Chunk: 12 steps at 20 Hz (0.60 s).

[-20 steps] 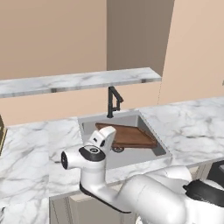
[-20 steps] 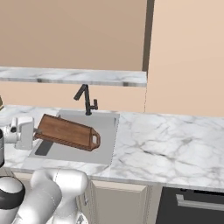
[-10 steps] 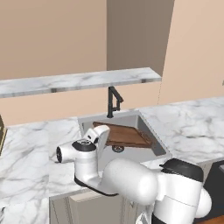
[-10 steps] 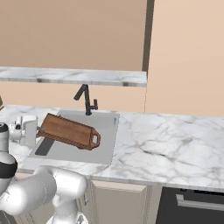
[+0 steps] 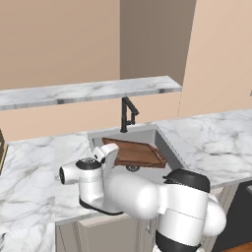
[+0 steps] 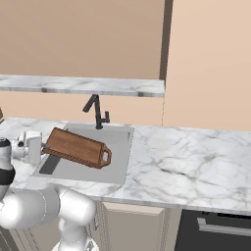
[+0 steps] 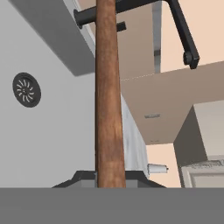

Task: Move the cutting board and knife to the sink. Then move spray from the shelves to the counter.

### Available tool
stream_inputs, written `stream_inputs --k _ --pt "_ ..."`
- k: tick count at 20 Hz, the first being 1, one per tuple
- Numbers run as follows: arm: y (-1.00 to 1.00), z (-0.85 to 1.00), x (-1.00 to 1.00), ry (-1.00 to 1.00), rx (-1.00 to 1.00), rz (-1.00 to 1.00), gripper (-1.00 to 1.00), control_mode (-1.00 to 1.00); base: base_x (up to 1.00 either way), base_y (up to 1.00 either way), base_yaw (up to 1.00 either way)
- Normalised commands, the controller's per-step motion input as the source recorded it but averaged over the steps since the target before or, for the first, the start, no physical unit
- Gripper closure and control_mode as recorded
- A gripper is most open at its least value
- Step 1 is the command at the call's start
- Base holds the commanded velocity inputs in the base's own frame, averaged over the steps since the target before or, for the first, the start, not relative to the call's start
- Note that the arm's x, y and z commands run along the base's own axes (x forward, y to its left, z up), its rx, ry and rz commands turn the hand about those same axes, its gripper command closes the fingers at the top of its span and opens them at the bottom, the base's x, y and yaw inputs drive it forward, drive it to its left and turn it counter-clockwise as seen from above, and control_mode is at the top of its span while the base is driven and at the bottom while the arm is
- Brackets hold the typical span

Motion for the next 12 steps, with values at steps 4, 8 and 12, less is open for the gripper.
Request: stream_inputs --k 4,8,12 --pt "0.0 -0.06 0.16 0.0 0.06 0.0 1.0 -1.0 0.0 0.0 0.0" --pt "-0.07 -0.04 0.13 0.0 0.05 0.0 1.0 -1.0 0.0 0.0 0.0" --pt "-0.17 -0.11 0.15 0.0 0.03 0.0 1.0 -1.0 0.0 0.0 0.0"
